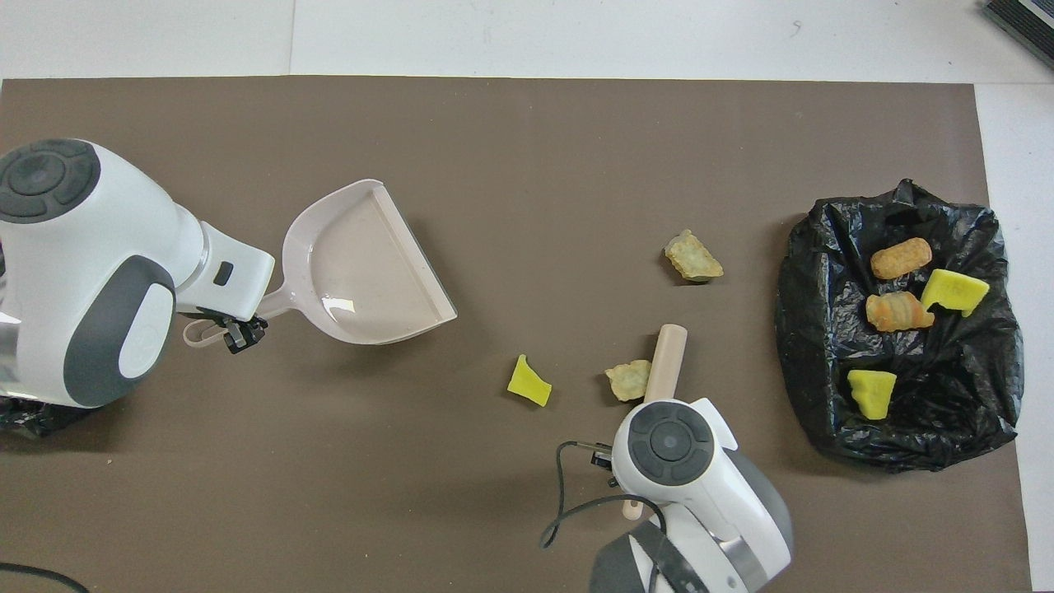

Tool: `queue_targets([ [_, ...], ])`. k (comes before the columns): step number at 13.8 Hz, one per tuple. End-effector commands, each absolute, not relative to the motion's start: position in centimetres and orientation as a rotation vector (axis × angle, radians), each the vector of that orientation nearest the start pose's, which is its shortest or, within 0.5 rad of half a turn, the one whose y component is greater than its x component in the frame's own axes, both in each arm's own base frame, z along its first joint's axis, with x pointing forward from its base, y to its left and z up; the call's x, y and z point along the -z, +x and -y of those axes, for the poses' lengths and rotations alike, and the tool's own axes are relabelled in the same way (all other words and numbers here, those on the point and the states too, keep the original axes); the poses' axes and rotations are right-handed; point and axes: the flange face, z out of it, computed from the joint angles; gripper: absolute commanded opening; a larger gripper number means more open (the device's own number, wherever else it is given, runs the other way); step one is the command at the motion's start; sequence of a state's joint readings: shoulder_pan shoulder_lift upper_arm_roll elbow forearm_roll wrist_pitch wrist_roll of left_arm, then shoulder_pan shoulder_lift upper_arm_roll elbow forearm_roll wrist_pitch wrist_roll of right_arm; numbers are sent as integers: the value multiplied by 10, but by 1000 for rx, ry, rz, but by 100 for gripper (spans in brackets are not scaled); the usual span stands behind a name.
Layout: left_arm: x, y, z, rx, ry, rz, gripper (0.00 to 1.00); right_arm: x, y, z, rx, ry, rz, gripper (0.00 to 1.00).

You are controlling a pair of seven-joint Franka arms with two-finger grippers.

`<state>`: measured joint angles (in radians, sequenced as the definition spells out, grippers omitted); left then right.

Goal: Sweep and dump trash in bin
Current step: 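Sweep the yellow sponge and tan chunk into the dustpan with the right gripper's brush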

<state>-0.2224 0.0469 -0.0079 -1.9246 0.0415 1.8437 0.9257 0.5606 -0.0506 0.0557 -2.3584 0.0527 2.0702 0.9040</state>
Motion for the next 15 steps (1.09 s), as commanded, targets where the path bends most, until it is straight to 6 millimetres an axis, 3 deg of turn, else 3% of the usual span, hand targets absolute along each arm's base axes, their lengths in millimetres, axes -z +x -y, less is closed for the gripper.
queue_targets([
  [1, -447, 504, 117, -194, -2461, -1801, 0, -332, 409, -319, -348, -3164, -483, 0],
  [4, -435, 485, 125, -213, -2400, -1838, 0, -351, 422, -340, -366, -3192, -363, 0],
  [7, -399, 459, 163, -258, -2296, -1943, 0, -385, 455, -326, -322, -3262, -132, 0],
  [10, -380, 448, 191, -199, -2228, -2017, 0, -394, 506, -298, -242, -3345, 94, 0],
  [12, -371, 447, 202, -167, -2232, -2011, 0, -400, 544, -265, -213, -3430, 192, 0],
  [15, -368, 443, 210, -165, -2232, -2009, 0, -398, 583, -214, -221, -3523, 332, 0],
])
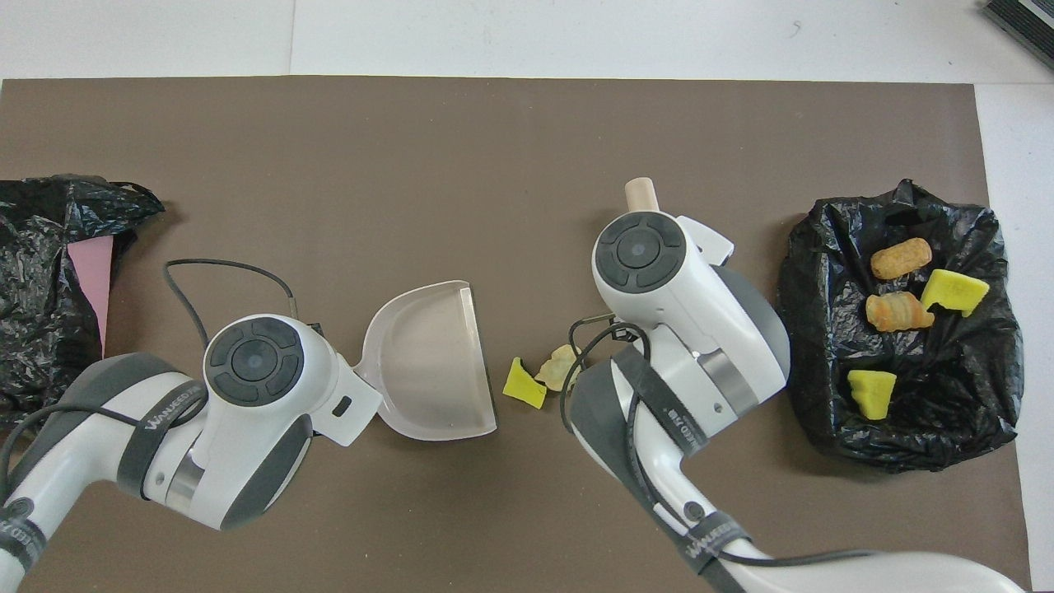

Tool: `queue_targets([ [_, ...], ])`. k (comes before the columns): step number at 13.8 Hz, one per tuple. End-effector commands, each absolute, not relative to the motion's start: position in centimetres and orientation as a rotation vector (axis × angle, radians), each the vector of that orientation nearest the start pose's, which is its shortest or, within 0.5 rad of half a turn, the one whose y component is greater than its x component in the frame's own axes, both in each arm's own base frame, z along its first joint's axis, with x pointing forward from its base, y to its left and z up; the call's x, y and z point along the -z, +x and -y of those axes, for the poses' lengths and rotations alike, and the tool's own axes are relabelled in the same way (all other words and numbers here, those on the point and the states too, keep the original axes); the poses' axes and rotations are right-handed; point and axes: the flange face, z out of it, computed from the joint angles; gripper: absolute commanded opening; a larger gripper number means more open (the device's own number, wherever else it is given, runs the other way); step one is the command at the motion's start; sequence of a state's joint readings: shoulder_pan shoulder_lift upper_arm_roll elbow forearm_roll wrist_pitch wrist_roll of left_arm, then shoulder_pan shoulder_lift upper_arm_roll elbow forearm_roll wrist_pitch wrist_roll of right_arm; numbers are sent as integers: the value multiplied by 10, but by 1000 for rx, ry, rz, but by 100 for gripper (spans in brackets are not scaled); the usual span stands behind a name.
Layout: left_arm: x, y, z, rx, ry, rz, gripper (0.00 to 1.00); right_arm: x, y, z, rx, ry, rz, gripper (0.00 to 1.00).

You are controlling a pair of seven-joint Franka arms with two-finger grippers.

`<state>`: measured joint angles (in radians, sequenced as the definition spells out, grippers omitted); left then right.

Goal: Sweep and dump trash in bin
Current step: 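Sweep the yellow sponge and tan chunk into the dustpan with the right gripper's brush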

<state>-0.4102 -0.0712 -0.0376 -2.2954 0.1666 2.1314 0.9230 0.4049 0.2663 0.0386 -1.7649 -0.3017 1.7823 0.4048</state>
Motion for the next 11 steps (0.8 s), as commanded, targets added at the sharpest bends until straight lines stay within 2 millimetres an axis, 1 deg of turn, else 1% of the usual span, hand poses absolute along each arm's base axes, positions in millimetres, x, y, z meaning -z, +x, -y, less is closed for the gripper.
queue_targets([
  [1, -368, 442, 212, -166, -2239, -2000, 0, -398, 597, -188, -223, -3560, 394, 0],
  [2, -368, 442, 213, -162, -2250, -1989, 0, -396, 605, -168, -242, -3575, 438, 0],
  [4, -368, 441, 214, -164, -2272, -1961, 0, -390, 617, -142, -242, -3554, 482, 0],
  [5, -368, 441, 213, -166, -2275, -1957, 0, -387, 624, -127, -228, -3543, 476, 0],
  [6, -368, 438, 217, -174, -2268, -1964, 0, -376, 628, -118, -238, -3534, 451, 0],
  [7, -367, 435, 220, -180, -2259, -1975, 0, -375, 632, -105, -236, -3528, 409, 0],
  [8, -368, 434, 221, -177, -2257, -1978, 0, -369, 627, -107, -266, -3523, 413, 0],
  [9, -368, 432, 222, -179, -2252, -1981, 0, -367, 620, -112, -301, -3497, 400, 0],
  [11, -362, 428, 226, -195, -2252, -1984, 0, -362, 602, -124, -389, -3426, 354, 0],
])
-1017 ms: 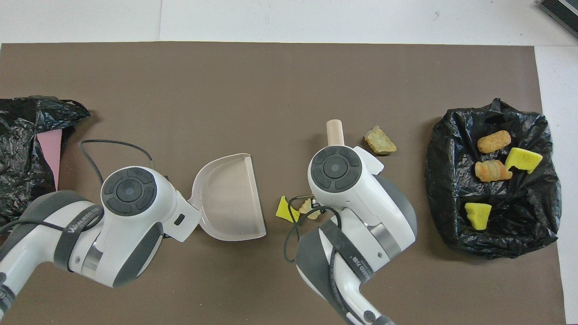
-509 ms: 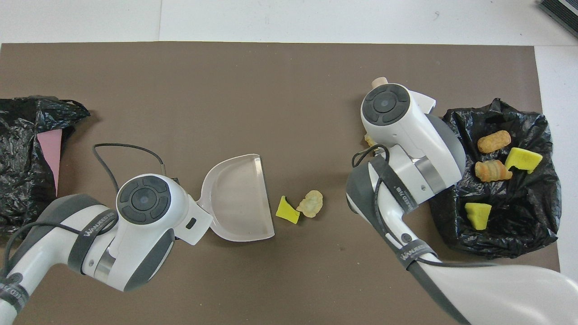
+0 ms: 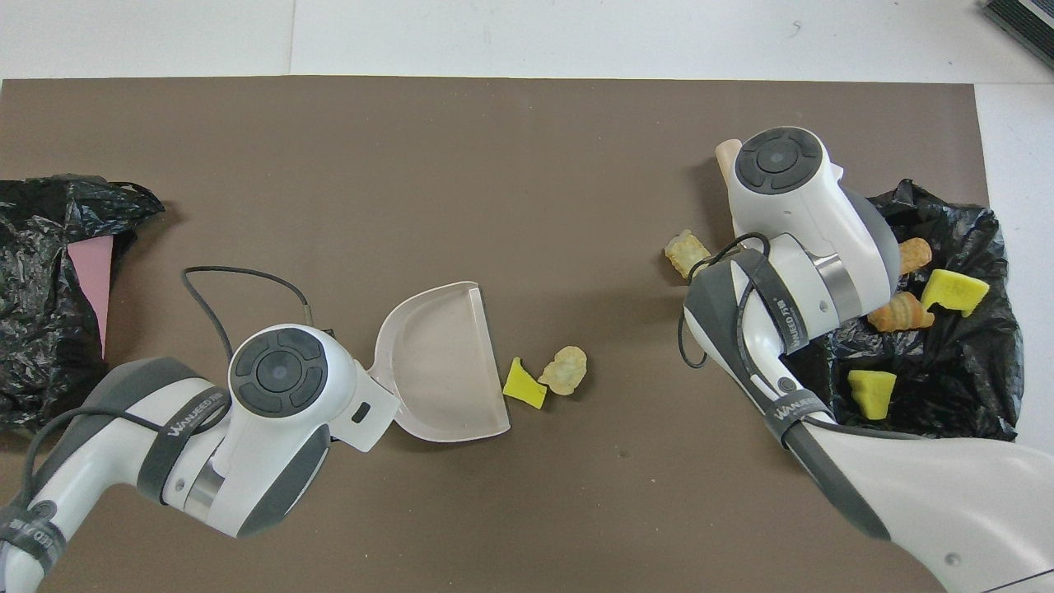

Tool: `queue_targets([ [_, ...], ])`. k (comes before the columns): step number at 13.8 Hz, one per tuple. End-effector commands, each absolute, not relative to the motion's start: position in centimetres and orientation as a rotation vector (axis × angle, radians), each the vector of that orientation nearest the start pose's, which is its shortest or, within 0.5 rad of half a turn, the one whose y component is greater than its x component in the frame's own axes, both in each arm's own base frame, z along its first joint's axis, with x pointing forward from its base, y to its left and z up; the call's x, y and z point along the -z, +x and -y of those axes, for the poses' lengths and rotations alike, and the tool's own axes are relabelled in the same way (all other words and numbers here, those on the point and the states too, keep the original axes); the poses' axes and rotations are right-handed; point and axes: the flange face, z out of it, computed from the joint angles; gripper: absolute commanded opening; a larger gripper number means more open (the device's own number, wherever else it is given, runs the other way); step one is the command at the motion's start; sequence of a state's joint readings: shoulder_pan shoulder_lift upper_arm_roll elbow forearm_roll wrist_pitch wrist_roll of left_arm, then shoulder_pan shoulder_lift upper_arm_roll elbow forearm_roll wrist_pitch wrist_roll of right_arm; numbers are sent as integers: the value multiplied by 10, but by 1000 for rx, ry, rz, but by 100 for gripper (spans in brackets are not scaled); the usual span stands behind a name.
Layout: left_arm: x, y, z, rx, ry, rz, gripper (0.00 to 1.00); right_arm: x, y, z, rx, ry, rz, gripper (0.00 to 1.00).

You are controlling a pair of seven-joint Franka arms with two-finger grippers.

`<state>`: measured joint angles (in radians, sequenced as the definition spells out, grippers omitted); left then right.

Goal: Sweep and dump trash in bin
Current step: 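Sweep the yellow sponge and tan chunk into the dustpan with the right gripper's brush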

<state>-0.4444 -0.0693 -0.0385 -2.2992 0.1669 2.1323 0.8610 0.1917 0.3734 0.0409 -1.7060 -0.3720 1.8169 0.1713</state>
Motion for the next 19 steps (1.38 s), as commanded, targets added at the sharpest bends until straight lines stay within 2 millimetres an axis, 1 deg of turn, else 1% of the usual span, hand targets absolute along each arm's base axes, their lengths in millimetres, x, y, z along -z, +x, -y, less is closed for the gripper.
queue_targets([
  [1, -358, 422, 234, -195, -2254, -1979, 0, -359, 590, -133, -427, -3407, 364, 0],
  [3, -353, 419, 235, -199, -2262, -1971, 0, -355, 567, -155, -480, -3352, 388, 0],
  [5, -355, 420, 236, -188, -2261, -1971, 0, -355, 543, -186, -539, -3306, 435, 0],
  [6, -354, 419, 236, -190, -2262, -1971, 0, -355, 530, -197, -580, -3268, 412, 0],
  [8, -354, 419, 236, -192, -2262, -1971, 0, -351, 501, -217, -650, -3197, 301, 0],
  [9, -354, 418, 235, -208, -2262, -1970, 0, -352, 494, -229, -663, -3161, 223, 0],
  [10, -355, 419, 236, -215, -2260, -1972, 0, -352, 488, -232, -687, -3126, 143, 0],
  [11, -356, 419, 235, -229, -2259, -1970, 0, -352, 479, -236, -696, -3107, 125, 0],
  [12, -358, 417, 237, -263, -2254, -1970, 0, -350, 462, -255, -717, -3086, 155, 0],
  [13, -360, 417, 240, -268, -2239, -1975, 0, -352, 453, -265, -730, -3066, 132, 0],
  [15, -359, 417, 241, -248, -2245, -1969, 0, -355, 450, -284, -711, -3004, -40, 0],
  [17, -359, 418, 243, -217, -2251, -1963, 0, -359, 447, -306, -662, -2938, -113, 0],
  [18, -359, 418, 243, -208, -2252, -1963, 0, -362, 447, -315, -659, -2910, -167, 0],
  [19, -360, 419, 245, -189, -2250, -1966, 0, -365, 445, -323, -653, -2899, -183, 0],
])
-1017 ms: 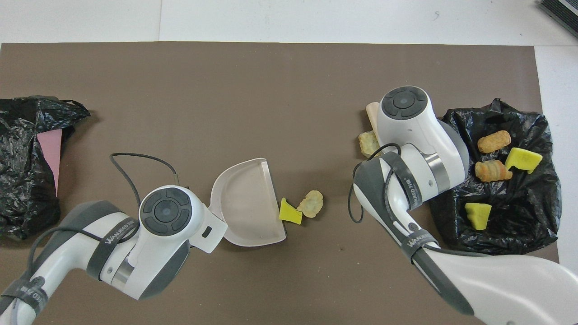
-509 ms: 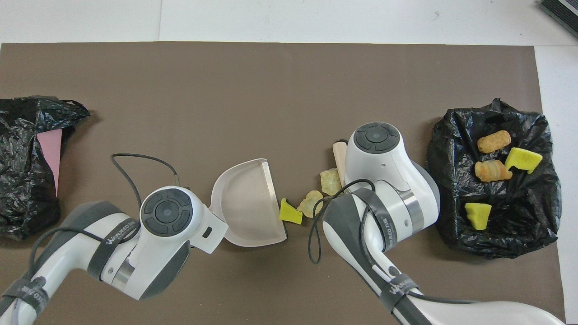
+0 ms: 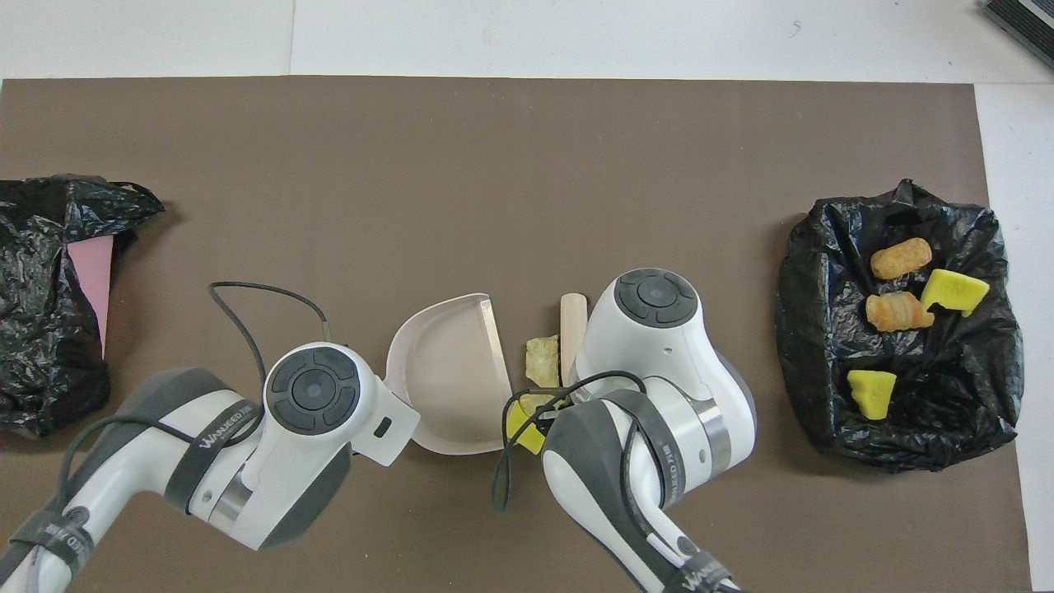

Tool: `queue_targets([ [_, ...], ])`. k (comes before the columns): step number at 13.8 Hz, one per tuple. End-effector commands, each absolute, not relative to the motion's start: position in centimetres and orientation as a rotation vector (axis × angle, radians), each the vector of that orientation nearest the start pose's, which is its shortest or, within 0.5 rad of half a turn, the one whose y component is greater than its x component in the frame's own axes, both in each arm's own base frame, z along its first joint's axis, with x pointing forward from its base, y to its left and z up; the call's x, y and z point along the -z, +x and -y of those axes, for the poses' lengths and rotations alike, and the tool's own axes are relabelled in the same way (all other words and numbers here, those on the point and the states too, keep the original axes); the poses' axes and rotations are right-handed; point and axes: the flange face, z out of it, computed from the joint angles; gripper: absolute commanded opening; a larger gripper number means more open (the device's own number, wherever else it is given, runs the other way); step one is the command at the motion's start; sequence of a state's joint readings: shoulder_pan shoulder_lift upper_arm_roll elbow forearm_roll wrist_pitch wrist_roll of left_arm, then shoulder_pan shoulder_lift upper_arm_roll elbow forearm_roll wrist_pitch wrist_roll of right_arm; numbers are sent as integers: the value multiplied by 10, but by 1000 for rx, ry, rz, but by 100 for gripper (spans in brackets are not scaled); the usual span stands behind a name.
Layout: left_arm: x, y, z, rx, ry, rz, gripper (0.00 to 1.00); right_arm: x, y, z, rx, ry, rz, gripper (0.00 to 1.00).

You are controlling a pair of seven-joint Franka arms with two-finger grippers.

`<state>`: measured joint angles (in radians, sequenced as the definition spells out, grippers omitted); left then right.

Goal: Sweep and dump trash in bin
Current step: 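Lift the dustpan with the left gripper while the right gripper draws back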

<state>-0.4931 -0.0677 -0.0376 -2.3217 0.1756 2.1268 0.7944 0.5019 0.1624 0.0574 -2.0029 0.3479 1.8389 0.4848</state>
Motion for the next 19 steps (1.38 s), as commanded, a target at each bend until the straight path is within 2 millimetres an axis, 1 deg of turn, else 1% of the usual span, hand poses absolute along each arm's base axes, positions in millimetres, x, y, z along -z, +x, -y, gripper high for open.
queue_targets([
  [1, -360, 416, 251, -175, -2245, -1969, 0, -370, 442, -335, -640, -2884, -174, 0],
  [2, -362, 417, 257, -126, -2256, -1962, 0, -374, 439, -346, -626, -2867, -187, 0],
  [3, -358, 422, 258, -82, -2255, -1967, 0, -379, 436, -357, -615, -2857, -199, 0],
  [6, -358, 422, 264, -57, -2245, -1982, 0, -398, 427, -394, -587, -2857, -220, 0],
  [7, -358, 422, 264, -55, -2249, -1983, 0, -403, 427, -398, -577, -2856, -217, 0],
  [9, -357, 425, 260, -59, -2253, -1982, 0, -422, 434, -387, -560, -2845, -220, 0],
  [10, -358, 428, 259, -55, -2256, -1984, 0, -428, 434, -382, -558, -2855, -211, 0],
  [11, -356, 433, 252, -62, -2267, -1974, 0, -434, 435, -375, -556, -2858, -210, 0],
  [12, -356, 442, 241, -64, -2284, -1956, 0, -437, 438, -367, -558, -2860, -222, 0],
  [13, -356, 447, 241, -64, -2263, -1983, 0, -444, 441, -360, -537, -2875, -219, 0],
  [14, -356, 454, 235, -63, -2273, -2008, 0, -444, 439, -357, -520, -2911, -178, 0],
  [15, -357, 466, 224, -59, -2298, -2027, 0, -442, 436, -352, -514, -2938, -132, 0],
  [16, -359, 475, 219, -55, -2294, -2056, 0, -440, 429, -351, -513, -2948, -74, 0],
  [17, -359, 485, 209, -48, -2310, -2057, 0, -436, 420, -348, -509, -2965, -6, 0],
  [18, -364, 493, 200, -25, -2330, -2050, 0, -433, 413, -344, -479, -3003, 39, 0],
  [19, -367, 500, 189, -2, -2350, -2054, 0, -432, 400, -352, -476, -3023, 91, 0],
])
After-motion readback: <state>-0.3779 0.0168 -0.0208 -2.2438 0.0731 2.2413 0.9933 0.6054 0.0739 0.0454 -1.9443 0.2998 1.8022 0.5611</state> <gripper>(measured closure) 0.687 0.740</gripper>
